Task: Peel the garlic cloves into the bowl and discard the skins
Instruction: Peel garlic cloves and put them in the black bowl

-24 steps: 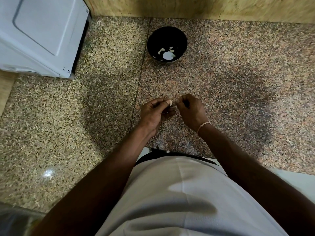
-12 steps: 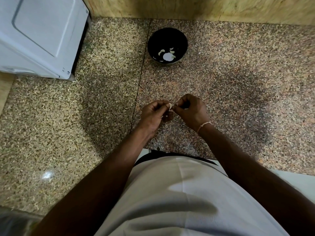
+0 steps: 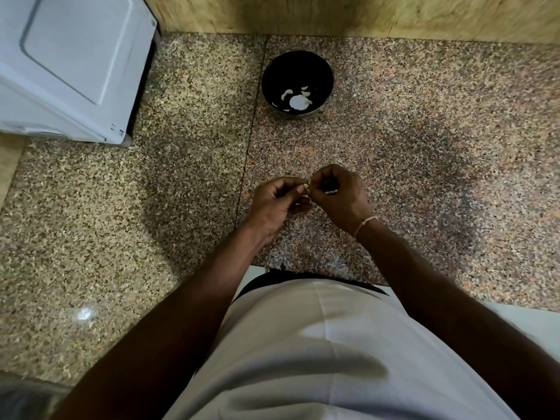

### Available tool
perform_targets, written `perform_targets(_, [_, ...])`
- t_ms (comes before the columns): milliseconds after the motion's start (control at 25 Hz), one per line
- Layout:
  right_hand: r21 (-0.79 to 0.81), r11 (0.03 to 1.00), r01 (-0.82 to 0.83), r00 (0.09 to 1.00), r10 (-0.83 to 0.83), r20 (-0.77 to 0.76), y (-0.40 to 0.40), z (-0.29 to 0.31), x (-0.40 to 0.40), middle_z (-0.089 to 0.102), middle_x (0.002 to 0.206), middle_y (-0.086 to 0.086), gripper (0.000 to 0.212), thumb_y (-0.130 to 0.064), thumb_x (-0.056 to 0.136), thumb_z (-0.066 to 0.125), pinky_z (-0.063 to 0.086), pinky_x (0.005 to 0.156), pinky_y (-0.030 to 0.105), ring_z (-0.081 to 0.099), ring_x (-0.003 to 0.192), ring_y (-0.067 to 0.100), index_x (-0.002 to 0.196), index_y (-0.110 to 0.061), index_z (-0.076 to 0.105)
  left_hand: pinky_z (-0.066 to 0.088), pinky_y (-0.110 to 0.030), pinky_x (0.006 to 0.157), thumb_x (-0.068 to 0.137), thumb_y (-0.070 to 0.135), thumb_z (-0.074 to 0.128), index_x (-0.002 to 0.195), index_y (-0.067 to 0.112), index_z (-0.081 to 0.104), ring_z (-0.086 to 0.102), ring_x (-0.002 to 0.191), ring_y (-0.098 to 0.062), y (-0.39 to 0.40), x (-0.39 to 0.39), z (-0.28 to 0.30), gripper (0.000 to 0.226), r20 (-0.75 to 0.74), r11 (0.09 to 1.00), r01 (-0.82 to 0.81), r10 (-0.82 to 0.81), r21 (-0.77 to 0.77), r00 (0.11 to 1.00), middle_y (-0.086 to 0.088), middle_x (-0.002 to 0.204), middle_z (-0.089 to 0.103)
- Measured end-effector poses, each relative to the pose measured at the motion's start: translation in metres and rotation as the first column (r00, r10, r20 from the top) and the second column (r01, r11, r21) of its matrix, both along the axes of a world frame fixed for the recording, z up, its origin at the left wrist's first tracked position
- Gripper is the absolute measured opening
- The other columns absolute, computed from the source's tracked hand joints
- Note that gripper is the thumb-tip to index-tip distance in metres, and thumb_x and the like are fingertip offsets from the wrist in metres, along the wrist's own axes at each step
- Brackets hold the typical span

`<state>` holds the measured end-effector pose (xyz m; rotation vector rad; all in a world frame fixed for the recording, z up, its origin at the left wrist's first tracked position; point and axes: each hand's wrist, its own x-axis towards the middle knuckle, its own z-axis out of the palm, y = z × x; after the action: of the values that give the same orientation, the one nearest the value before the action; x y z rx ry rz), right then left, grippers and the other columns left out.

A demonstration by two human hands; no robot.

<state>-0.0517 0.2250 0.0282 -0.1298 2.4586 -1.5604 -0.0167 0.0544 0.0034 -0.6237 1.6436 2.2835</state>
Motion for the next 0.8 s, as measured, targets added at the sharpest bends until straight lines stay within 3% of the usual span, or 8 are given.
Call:
perform_targets(160, [-0.032, 0.999, 0.024, 0.999, -0.022, 0.050, 0.0002, 0.0019, 0.0000, 0.072, 0.085, -0.002, 0.024, -0.011, 0.083, 0.080, 0.062, 0.069, 0.035, 0.072, 0.078, 0.015, 0.100, -0.010, 0.063, 0.065, -0.037, 0.080, 0.097, -0.002, 0.069, 0.105, 0.007, 0.078, 0.077, 0.097, -0.026, -0.0021, -0.0028, 0.0028, 0.015, -0.015, 0.999, 0.038, -0.038, -0.006, 0.999, -0.015, 0.105, 0.079])
perform_targets(320, [-0.043, 0.999, 0.026, 0.998, -0.023, 0.051, -0.0004, 0.0042, 0.0010, 0.071, 0.084, 0.000, 0.029, -0.011, 0.082, 0.080, 0.059, 0.065, 0.033, 0.071, 0.077, 0.019, 0.102, -0.009, 0.059, 0.065, -0.038, 0.083, 0.097, -0.003, 0.066, 0.106, 0.004, 0.076, 0.076, 0.099, -0.026, -0.0003, -0.0031, 0.0051, 0.015, -0.021, 0.999, 0.051, -0.051, -0.015, 0.998, -0.014, 0.105, 0.078])
perform_targets(640, [-0.112, 0.993, 0.039, 0.999, -0.035, 0.036, 0.0021, 0.0070, 0.0060, 0.073, 0.091, 0.004, 0.037, -0.006, 0.082, 0.081, 0.058, 0.065, 0.022, 0.072, 0.079, 0.015, 0.109, -0.005, 0.056, 0.065, -0.036, 0.080, 0.097, -0.005, 0.066, 0.095, 0.016, 0.081, 0.077, 0.096, -0.024, -0.0016, 0.0000, 0.0068, 0.026, -0.049, 0.999, 0.052, -0.053, -0.010, 0.997, -0.012, 0.101, 0.079])
perform_targets(800, [-0.093, 0.995, 0.021, 1.000, -0.019, 0.024, 0.0019, 0.0074, 0.0070, 0.072, 0.088, 0.002, 0.037, -0.009, 0.081, 0.083, 0.058, 0.064, 0.023, 0.071, 0.076, 0.015, 0.107, -0.009, 0.056, 0.065, -0.037, 0.080, 0.096, -0.005, 0.067, 0.100, 0.008, 0.078, 0.077, 0.096, -0.025, -0.0021, 0.0011, 0.0044, 0.017, -0.051, 0.997, 0.065, -0.066, -0.033, 0.996, -0.012, 0.100, 0.079])
